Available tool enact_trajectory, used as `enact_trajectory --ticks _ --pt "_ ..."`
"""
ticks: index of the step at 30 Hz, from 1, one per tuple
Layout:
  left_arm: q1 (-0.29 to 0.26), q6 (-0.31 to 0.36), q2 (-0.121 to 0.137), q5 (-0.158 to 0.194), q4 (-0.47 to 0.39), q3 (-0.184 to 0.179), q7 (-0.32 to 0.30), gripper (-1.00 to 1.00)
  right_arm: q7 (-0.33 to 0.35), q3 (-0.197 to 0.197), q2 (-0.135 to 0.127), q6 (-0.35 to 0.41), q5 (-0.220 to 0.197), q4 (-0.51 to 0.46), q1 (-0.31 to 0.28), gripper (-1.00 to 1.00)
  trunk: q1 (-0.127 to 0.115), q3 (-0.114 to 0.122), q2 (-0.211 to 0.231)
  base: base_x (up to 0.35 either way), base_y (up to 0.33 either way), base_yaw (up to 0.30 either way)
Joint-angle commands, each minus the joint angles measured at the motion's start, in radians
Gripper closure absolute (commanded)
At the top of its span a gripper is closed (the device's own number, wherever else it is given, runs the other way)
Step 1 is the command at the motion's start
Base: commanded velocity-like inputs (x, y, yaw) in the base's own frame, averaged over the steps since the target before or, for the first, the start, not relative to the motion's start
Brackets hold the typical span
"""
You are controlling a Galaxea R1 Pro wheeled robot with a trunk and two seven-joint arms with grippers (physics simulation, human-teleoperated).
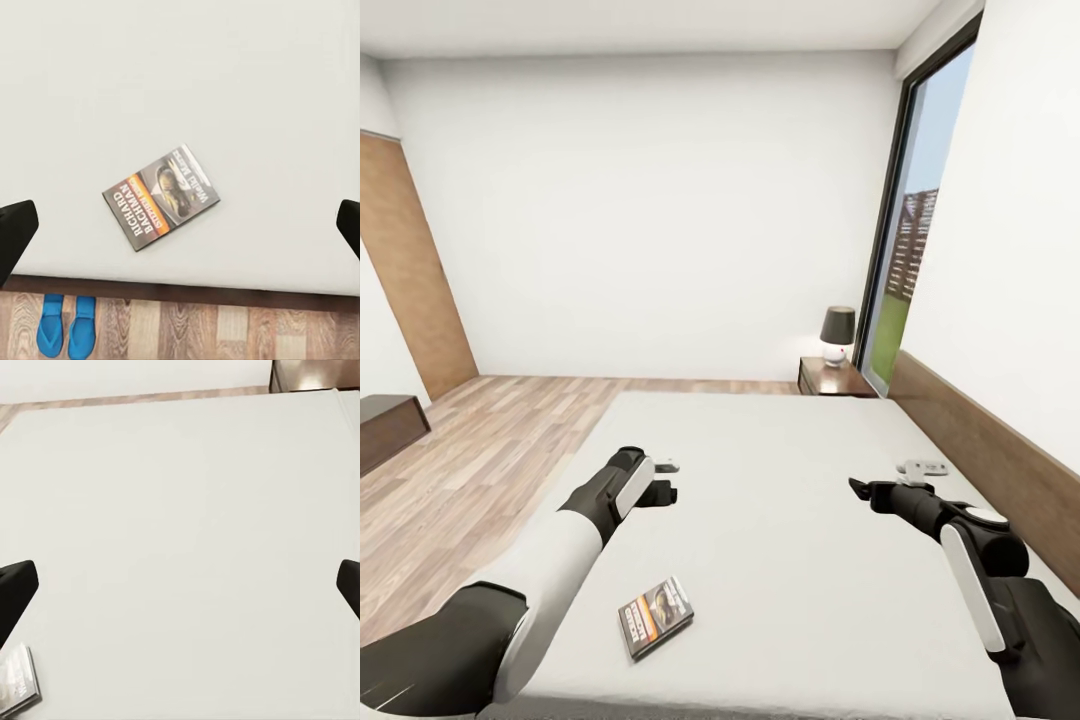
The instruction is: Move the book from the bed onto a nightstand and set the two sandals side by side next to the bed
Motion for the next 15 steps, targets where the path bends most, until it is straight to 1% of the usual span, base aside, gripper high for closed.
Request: enact_trajectory --ticks 1,7,15 --pt "-0.001 -0.001 0.000 0.011 0.001 -0.006 0.007 -1.00 0.006 -0.003 0.000 0.006 0.004 -0.001 0.000 -1.00 0.000 -0.002 -0.001 0.000 0.000 0.000" --pt "-0.001 -0.022 0.000 0.010 0.052 -0.007 0.005 -1.00 0.005 -0.006 0.001 0.035 0.010 -0.001 0.000 -1.00 0.000 -0.012 -0.001 0.000 0.000 0.000" --pt "-0.001 -0.027 -0.001 0.008 0.070 -0.010 0.017 -1.00 0.003 -0.006 0.002 0.045 0.011 -0.001 0.000 -1.00 0.000 -0.024 -0.001 0.000 0.000 0.000"
